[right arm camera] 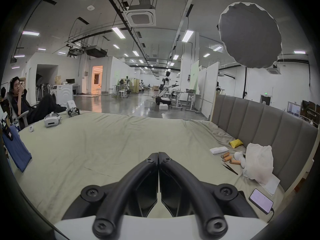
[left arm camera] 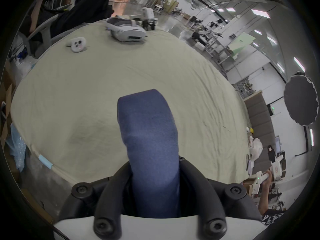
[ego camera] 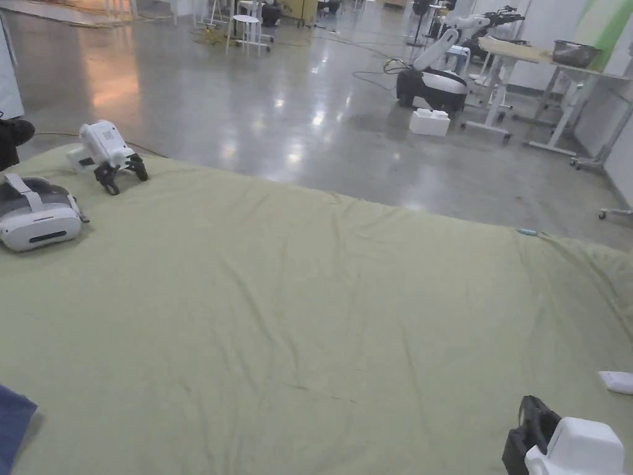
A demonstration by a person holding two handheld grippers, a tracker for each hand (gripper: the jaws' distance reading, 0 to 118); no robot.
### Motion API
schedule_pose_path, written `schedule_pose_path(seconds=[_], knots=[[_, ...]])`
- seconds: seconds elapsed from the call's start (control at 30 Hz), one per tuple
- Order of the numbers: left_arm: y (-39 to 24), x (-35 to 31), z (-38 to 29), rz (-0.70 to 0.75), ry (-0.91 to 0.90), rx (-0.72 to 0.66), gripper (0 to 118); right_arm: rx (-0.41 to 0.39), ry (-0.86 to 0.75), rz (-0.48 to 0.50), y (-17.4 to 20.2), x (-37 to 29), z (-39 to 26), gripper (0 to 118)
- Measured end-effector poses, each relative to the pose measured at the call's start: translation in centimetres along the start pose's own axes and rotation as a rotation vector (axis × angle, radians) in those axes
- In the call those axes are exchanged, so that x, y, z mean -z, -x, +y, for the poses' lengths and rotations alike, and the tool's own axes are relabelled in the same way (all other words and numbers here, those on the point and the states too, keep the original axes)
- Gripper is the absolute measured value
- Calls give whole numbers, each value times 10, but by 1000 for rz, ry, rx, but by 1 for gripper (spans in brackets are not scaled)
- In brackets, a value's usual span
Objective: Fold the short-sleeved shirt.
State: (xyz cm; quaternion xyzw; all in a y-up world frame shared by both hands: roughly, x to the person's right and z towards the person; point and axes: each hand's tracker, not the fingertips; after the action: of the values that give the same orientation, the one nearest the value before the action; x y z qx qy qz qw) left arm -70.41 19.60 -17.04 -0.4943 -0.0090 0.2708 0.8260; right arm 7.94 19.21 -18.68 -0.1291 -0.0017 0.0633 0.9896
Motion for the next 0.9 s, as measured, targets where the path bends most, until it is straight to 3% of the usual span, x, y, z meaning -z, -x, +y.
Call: schedule_pose_path(seconds=[0.17,0.23,0.3,0.37,0.67,0.73,0.77,0.9], knots=[[14,13,6,103,-6,-8,25,14,17,-18,-2,3,-5,0],[19,15,8,152,-39,13,38,24,25,-15,-1,4,-6,0],[17,11,11,213,-72,38,63,43,29,0,1,6,-5,0],[10,5,9,302,-86,44,73,44,22,13,5,6,-4,0],[-18,-29,9,593,-251,166,73,64,6,59,11,4,-3,0],[-35,-29,1,522,-286,199,73,68,0,61,12,1,-5,0],[-93,-39,-36,481,-307,207,73,68,-3,62,12,1,-5,0],[-139,-15,-71,307,-396,251,73,86,-5,64,13,2,-8,0]])
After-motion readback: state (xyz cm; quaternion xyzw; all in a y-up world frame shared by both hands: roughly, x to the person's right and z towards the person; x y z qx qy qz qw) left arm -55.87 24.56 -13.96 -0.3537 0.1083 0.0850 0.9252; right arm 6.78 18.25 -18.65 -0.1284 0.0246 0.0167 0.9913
